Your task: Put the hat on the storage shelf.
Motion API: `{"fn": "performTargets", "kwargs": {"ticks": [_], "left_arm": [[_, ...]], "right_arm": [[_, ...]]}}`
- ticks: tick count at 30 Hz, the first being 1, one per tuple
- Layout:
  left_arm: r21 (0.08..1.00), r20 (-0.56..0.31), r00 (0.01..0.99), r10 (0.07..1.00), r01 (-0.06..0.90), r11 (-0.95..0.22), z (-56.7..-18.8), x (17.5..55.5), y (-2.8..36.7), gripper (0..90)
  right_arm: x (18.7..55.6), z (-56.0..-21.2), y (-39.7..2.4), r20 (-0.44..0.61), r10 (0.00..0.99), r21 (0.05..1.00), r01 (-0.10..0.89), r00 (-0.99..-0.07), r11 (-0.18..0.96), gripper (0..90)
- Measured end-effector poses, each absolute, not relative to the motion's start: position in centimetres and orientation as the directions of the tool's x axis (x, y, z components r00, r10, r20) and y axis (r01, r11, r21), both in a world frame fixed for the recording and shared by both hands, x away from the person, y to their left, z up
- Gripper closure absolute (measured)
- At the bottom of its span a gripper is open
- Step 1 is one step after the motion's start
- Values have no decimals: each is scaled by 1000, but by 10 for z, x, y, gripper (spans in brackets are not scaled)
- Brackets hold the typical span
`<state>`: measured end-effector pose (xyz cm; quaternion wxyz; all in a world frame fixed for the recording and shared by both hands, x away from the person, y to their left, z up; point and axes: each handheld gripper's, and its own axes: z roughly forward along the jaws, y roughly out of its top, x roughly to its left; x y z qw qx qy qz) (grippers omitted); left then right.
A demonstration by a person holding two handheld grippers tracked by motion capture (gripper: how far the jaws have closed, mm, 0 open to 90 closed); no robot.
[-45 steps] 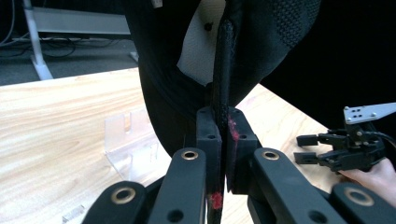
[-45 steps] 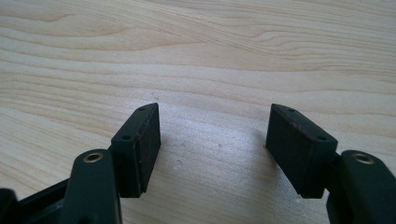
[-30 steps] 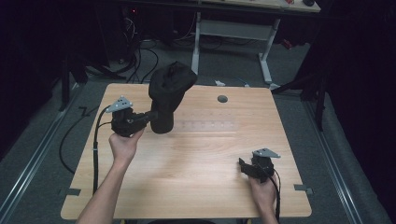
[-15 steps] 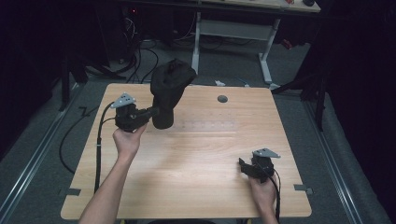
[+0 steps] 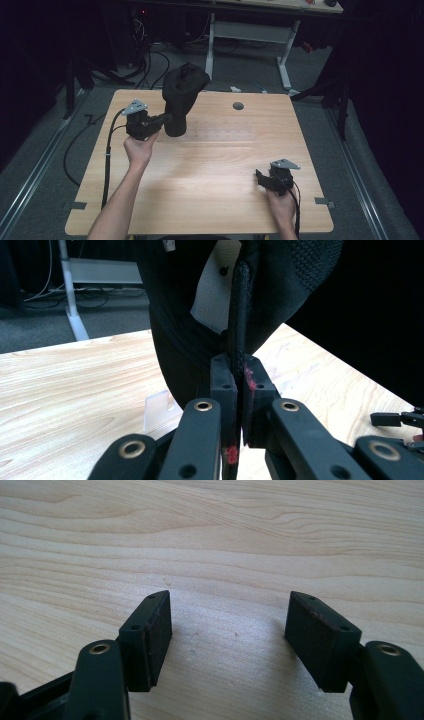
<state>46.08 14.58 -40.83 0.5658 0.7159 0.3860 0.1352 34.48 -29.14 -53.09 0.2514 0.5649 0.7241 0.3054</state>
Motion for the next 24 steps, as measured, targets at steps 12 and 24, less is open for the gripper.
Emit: {"fn": "performTargets", "kwargs": {"ticks": [12,24], "left_arm": [[914,-233,667,708,399,-76,-414,465,143,863],[908,-222,667,711,407,-99,-421,467,138,863]], "right_arm": [[345,-531,-291,-21,972,728,663,-235,176,355],[344,-531,-291,-20,971,728,662,-238,177,354]]}}
